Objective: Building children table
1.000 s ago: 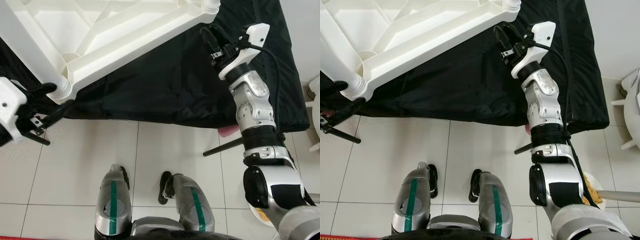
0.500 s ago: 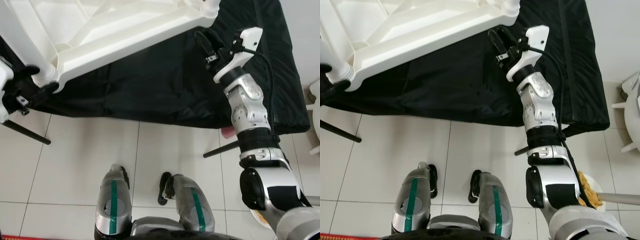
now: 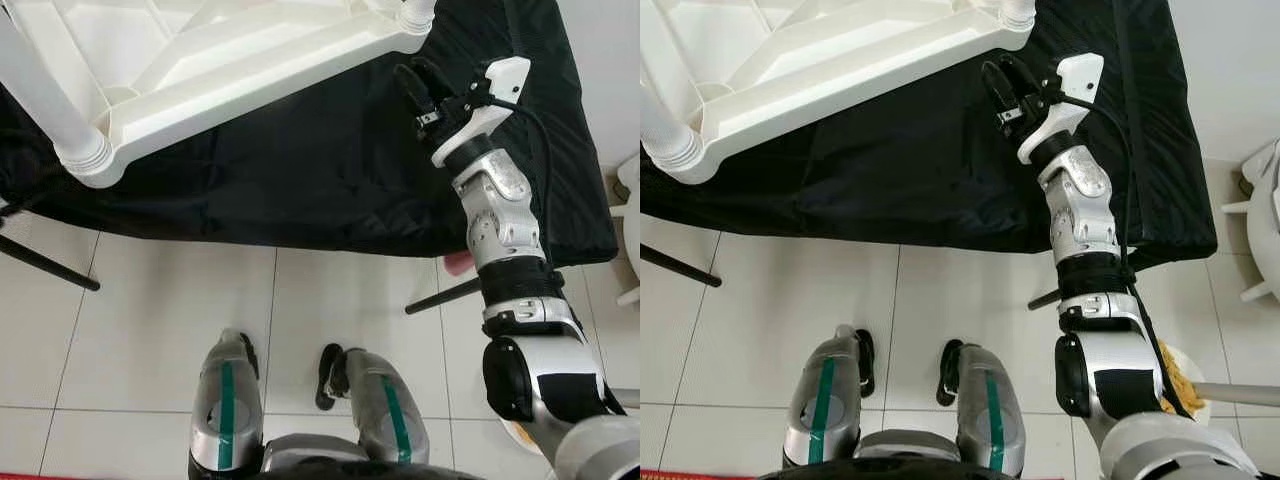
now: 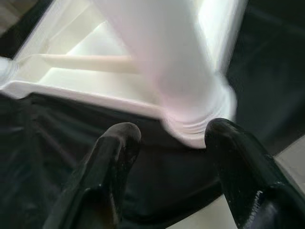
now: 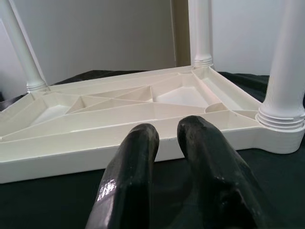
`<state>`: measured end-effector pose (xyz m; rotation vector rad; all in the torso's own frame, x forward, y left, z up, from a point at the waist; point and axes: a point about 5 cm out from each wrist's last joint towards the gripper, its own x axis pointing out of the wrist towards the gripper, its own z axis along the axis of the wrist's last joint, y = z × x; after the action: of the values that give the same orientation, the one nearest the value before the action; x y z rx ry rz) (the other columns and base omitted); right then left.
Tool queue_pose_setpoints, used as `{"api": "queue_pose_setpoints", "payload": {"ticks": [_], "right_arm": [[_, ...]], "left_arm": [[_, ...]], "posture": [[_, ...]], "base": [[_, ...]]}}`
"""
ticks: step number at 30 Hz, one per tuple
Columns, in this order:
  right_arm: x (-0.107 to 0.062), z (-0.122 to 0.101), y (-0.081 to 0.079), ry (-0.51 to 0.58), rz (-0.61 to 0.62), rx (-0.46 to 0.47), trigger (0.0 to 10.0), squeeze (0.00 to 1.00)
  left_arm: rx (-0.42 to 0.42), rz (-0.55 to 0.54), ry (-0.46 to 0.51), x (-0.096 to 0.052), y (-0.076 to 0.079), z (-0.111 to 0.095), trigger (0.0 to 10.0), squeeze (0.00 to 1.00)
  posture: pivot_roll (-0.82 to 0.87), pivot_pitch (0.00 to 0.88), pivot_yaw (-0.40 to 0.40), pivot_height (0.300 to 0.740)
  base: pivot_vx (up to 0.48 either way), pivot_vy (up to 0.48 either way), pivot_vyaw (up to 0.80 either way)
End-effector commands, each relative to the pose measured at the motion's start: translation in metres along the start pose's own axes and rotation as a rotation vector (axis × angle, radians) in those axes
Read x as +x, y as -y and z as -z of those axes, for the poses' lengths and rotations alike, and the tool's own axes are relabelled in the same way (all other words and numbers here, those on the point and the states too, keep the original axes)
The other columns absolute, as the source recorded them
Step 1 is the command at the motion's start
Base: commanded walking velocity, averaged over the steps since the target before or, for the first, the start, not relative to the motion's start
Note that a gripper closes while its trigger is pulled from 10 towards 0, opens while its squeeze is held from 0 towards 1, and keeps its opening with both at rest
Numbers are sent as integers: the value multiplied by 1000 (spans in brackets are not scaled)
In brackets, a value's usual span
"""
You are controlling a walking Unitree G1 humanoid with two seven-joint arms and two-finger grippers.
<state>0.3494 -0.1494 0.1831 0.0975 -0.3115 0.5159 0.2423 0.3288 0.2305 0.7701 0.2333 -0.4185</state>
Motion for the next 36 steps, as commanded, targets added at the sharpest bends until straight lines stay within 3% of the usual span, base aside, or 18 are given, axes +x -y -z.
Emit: {"api": "queue_pose_setpoints", "payload": {"ticks": [1, 4, 7, 15, 17, 20, 21, 24, 26, 27, 32, 36], "right_arm": [[-4, 1, 2, 0, 11, -7, 10000, 0], [-3, 1, 2, 2, 12, -5, 10000, 0], [-3, 1, 2, 4, 13, -5, 10000, 0], [-4, -1, 2, 13, 24, -7, 10000, 0], [-6, -2, 3, 17, 38, -9, 10000, 0], [-7, -2, 4, 17, 43, -9, 10000, 0], [-8, -1, 4, 17, 46, -7, 10000, 0], [-9, -1, 3, 16, 47, -5, 10000, 0], [-9, 0, 2, 15, 47, -2, 10000, 0], [-9, 1, 0, 14, 45, 3, 10000, 0], [-8, 2, -1, 14, 44, 4, 10000, 0], [-7, 1, -2, 15, 45, 5, 10000, 0]], "left_arm": [[61, -208, -35, -4, -22, 0, 10000, 0], [59, -328, -13, -1, -40, -5, 10000, 0], [33, -374, 27, 5, -44, -11, 10000, 0], [-28, -466, 99, 31, -39, -20, 10000, 0], [-107, -513, 131, 38, -32, -19, 10000, 0], [-128, -532, 141, 41, -30, -18, 10000, 0], [-181, -548, 153, 45, -27, -17, 10000, 0], [-225, -562, 164, 49, -23, -17, 10000, 0], [-261, -554, 168, 56, -15, -18, 10000, 0], [-303, -519, 187, 71, 3, -25, 10000, 0], [-327, -502, 204, 77, 11, -29, 10000, 0], [-345, -499, 224, 90, 26, -39, 10000, 0]], "posture": [[192, 115, -67, 740], [190, 113, -67, 740], [186, 111, -66, 740], [169, 111, -57, 740], [159, 111, -52, 740], [159, 111, -52, 740], [153, 110, -51, 740], [153, 110, -51, 740], [151, 110, -53, 740], [150, 106, -53, 740], [149, 106, -54, 740], [144, 100, -53, 740]], "base": [[0, 0, 0], [0, 0, 0], [0, 0, 0], [0, 0, 0], [0, 0, 0], [0, 0, 0], [0, 0, 0], [0, 0, 0], [0, 0, 0], [0, 0, 0], [0, 0, 0], [0, 0, 0]]}}
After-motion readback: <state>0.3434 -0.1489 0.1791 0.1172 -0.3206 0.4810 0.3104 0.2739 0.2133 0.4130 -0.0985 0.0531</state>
